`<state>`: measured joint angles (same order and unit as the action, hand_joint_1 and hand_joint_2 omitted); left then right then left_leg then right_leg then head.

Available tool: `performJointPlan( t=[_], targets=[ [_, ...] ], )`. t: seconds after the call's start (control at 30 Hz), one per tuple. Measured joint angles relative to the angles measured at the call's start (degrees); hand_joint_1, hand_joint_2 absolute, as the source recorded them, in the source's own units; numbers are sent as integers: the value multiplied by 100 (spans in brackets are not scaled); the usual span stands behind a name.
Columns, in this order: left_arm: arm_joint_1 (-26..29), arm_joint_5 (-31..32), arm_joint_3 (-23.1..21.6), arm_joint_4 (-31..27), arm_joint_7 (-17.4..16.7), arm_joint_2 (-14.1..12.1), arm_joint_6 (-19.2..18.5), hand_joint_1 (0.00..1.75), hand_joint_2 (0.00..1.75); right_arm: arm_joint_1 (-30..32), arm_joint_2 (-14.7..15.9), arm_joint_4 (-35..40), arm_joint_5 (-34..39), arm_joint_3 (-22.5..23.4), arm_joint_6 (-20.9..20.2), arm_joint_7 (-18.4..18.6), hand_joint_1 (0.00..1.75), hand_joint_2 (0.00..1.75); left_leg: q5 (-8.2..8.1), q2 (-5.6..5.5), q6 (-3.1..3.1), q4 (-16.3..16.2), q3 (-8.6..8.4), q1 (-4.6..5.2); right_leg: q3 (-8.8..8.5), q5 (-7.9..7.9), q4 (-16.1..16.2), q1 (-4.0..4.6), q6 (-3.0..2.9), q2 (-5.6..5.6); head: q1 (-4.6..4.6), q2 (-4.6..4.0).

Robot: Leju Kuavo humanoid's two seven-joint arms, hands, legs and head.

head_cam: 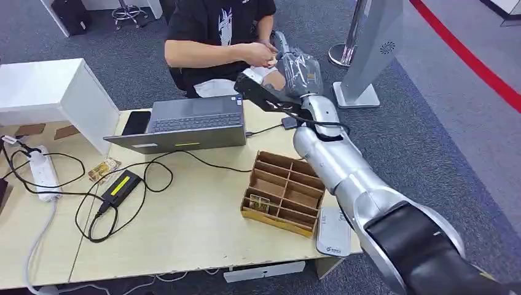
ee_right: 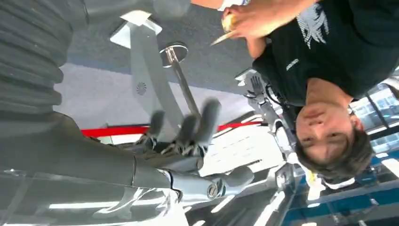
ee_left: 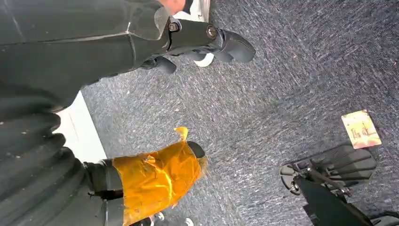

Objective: Pass the card to the sensor for recognition and then transmit it.

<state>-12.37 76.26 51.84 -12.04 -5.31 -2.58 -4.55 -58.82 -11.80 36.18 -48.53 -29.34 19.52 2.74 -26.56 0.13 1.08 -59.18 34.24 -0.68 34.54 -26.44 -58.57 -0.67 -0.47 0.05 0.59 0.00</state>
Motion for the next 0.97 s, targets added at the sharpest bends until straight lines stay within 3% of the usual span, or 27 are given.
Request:
performJointPlan(
  t=[0.13, 0.3, 0.47, 0.6, 0.77, 0.8, 0.87, 0.9, 0.97],
  targets=[
    [19, -68, 2, 0, 0, -2, 0, 0, 175, 1, 2, -5, 642, 223, 22, -382, 0, 175, 0, 1, 0, 0, 0, 0, 1, 0, 0, 0, 0, 0, 2, 0],
    [130, -168, 2, 0, 72, -22, 17, 0, 175, 66, 82, 267, 1907, 743, -458, -699, 0, 175, 0, 1, 0, -1, -1, 0, 4, 0, 2, 0, 0, 1, 0, 0],
    [275, -267, 9, 0, 129, -81, 63, 0, 175, 181, 558, 286, 3569, 1636, -958, -1028, 0, 175, -1, -22, -2, -4, 5, 1, -4, -3, 6, -1, 4, -27, -2, 0],
    [379, -284, 11, 0, 144, -116, 70, 0, 175, 238, 861, 159, 3716, 2153, -1058, -1275, 0, 175, -2, -8, -3, -5, 10, 6, 2, 2, 6, -5, 4, -12, 0, 0],
    [343, -304, 13, 0, 155, -127, 90, 0, 175, 303, 936, 70, 3846, 2352, -1071, -1237, 0, 175, -8, 8, -6, -7, -10, 4, 23, 0, 12, -5, 2, 12, 0, 0],
    [357, -394, 31, 0, 155, -129, 153, 0, 175, 532, 1140, 67, 4327, 2508, -1402, -1130, 0, 175, -10, 1, -7, -2, -22, -3, -7, -3, 20, 2, 3, 5, -15, 2],
    [433, -496, 92, 0, 263, -133, 210, 0, 175, 1058, 1553, -148, 5581, 3062, -2522, -1680, 0, 175, -27, -94, -24, -3, -59, -34, -93, -53, 42, 34, 19, -97, -26, 0],
    [503, -531, 114, 0, 319, -138, 227, 0, 175, 1337, 1789, -377, 5965, 3350, -2864, -1931, 0, 175, -28, -158, -24, -6, -55, -39, -127, -65, 47, 41, 22, -160, -13, 0],
    [682, -566, 177, 0, 369, -164, 265, 0, 175, 1871, 2118, -711, 6458, 3901, -3174, -2202, 0, 175, -26, -182, -26, -6, -35, -24, -119, -64, 46, 34, 22, -185, -9, 2]
  ],
)
